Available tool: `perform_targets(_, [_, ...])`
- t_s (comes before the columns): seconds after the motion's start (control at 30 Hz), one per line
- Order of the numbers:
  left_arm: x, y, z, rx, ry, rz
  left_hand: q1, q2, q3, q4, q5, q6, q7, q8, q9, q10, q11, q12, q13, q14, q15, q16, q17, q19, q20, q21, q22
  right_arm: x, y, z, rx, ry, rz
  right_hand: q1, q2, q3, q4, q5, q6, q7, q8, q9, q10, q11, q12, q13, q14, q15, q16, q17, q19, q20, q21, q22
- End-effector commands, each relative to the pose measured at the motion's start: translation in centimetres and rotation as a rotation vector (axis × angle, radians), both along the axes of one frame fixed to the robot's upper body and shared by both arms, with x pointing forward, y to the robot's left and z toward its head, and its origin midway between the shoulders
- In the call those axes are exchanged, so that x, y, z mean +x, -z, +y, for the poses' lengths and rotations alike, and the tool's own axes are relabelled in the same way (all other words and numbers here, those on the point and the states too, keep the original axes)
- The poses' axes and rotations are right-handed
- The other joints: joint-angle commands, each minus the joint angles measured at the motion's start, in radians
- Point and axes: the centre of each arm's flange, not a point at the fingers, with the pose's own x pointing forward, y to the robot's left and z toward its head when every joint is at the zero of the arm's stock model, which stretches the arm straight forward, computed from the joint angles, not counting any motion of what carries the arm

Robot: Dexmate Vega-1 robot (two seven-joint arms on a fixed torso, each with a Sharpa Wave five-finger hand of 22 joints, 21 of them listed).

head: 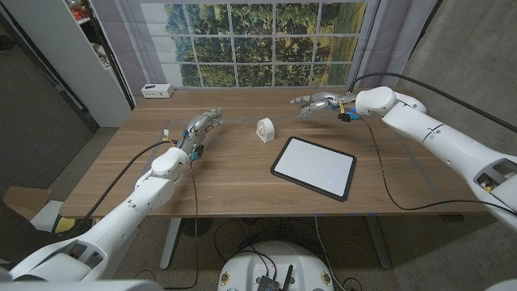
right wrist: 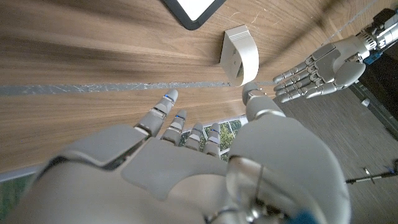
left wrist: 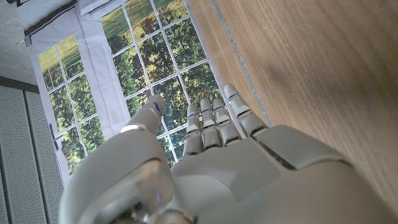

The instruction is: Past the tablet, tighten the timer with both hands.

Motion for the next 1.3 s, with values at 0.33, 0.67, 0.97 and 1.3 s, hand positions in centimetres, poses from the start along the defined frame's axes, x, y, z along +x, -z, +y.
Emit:
perform_targets(0.33, [0.3, 0.3, -0.8, 0.004, 0.004, 0.009, 0.014, -0.001, -0.014, -0.001, -0.002, 0.020, -0.001, 0.009, 0.005, 0.008, -0.003, 0.010, 0.010, -0.003, -0.001, 0.007, 0.003, -0.003, 0.001, -0.004, 0.003, 0.2, -2.9, 5.5, -0.395, 0.027, -0.062, 0.109, -0.029, 0.019, -0.001, 0.015, -0.119, 0.005, -0.012, 0.001, -0.104, -0.012, -0.008, -0.015, -0.034, -0.037, 0.005, -0.001, -0.015, 0.025, 0.006, 0.003])
perform_targets(0.67, [0.4, 0.3, -1.3, 0.003, 0.009, 0.008, 0.019, 0.001, -0.017, -0.001, -0.001, 0.023, 0.002, 0.010, 0.006, 0.007, -0.001, 0.012, 0.013, -0.001, -0.002, 0.009, 0.003, -0.005, 0.003, -0.007, 0.003, -0.1, -3.2, 8.2, -0.510, 0.027, -0.103, 0.153, -0.030, 0.025, 0.002, 0.013, -0.191, 0.007, -0.008, 0.003, -0.151, -0.013, -0.005, -0.017, -0.020, -0.005, 0.014, 0.002, -0.010, 0.041, 0.010, 0.005])
perform_targets(0.97, [0.4, 0.3, -1.7, -0.005, 0.011, 0.003, 0.022, 0.003, -0.020, 0.000, 0.000, 0.025, 0.005, 0.010, 0.007, 0.006, 0.000, 0.013, 0.017, -0.002, -0.002, 0.009, 0.003, -0.005, 0.003, -0.009, 0.003, -0.2, -3.0, 11.5, -0.598, 0.014, -0.137, 0.207, -0.021, 0.035, 0.001, 0.010, -0.207, -0.002, 0.005, 0.004, -0.172, -0.020, 0.004, -0.018, -0.022, 0.064, 0.014, 0.005, -0.008, 0.042, 0.013, 0.006])
perform_targets(1.3, [-0.1, 1.0, -1.9, -0.017, 0.008, 0.005, 0.027, 0.008, -0.018, 0.001, 0.002, 0.015, 0.001, 0.006, 0.009, -0.003, -0.005, 0.012, 0.022, -0.006, -0.008, 0.006, 0.002, -0.005, 0.005, -0.012, 0.004, 0.4, -2.9, 14.3, -0.660, -0.011, -0.147, 0.250, -0.015, 0.043, -0.002, 0.004, -0.213, -0.011, 0.010, 0.005, -0.163, -0.015, 0.013, -0.018, -0.010, 0.088, 0.018, 0.007, 0.001, 0.043, 0.017, 0.006])
